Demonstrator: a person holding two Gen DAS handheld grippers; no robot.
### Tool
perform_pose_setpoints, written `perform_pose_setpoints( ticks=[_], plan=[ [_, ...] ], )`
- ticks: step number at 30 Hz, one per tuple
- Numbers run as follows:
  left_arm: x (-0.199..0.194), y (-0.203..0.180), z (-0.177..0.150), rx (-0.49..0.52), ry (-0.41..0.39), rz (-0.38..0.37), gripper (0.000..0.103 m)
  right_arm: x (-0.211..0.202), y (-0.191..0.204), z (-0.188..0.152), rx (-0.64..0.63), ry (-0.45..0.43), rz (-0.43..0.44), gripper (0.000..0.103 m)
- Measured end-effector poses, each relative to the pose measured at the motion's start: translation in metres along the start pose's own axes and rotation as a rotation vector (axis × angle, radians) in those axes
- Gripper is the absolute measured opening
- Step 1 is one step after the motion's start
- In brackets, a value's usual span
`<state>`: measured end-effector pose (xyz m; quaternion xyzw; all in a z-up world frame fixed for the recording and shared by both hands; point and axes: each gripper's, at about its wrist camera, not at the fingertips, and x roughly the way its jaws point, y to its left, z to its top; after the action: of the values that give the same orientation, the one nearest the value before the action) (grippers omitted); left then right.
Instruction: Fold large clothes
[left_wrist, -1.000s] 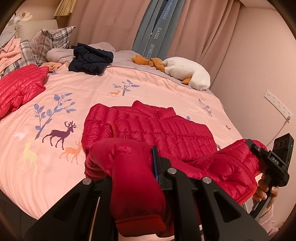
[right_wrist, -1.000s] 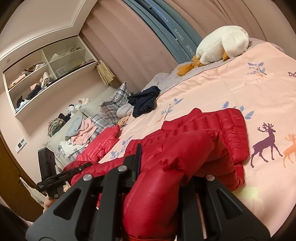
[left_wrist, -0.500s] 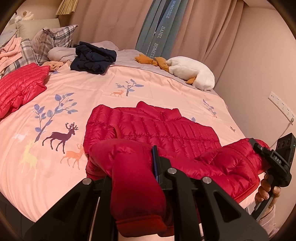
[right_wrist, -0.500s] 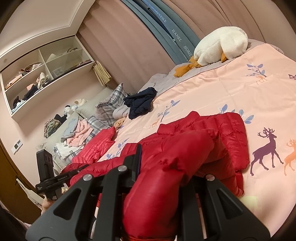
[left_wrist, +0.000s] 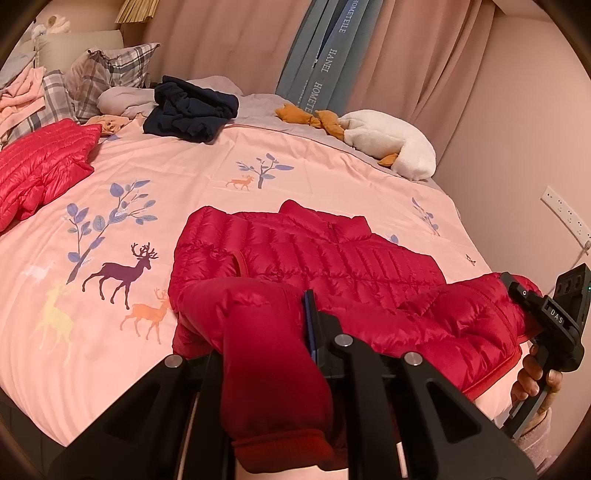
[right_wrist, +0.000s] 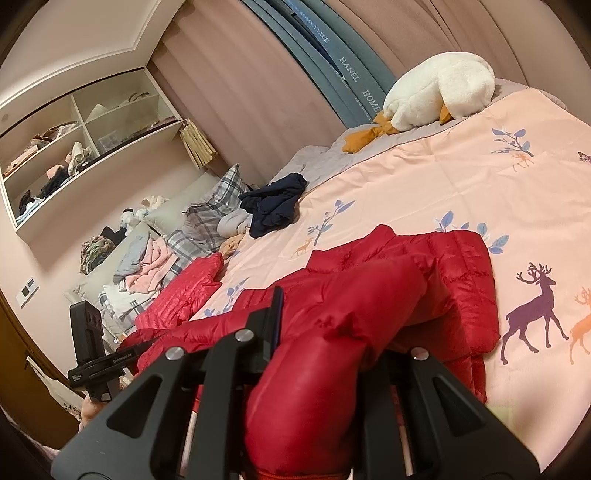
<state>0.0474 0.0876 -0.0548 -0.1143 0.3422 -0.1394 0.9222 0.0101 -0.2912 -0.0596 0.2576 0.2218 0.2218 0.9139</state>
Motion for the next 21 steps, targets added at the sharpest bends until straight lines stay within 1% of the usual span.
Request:
perform_pose_setpoints(
  ticks=[15,21],
  plan=[
    [0.015,0.006,0.008,-0.004,0.014,0.013,0.013,0.009,-0.001,0.003,0.002,0.002,-0.007,0.014],
    [0.021,0.008,0.012,-0.006,0.017,0.019,0.013,0.019,-0.004,0.008,0.003,0.003,-0.014,0.014]
  ],
)
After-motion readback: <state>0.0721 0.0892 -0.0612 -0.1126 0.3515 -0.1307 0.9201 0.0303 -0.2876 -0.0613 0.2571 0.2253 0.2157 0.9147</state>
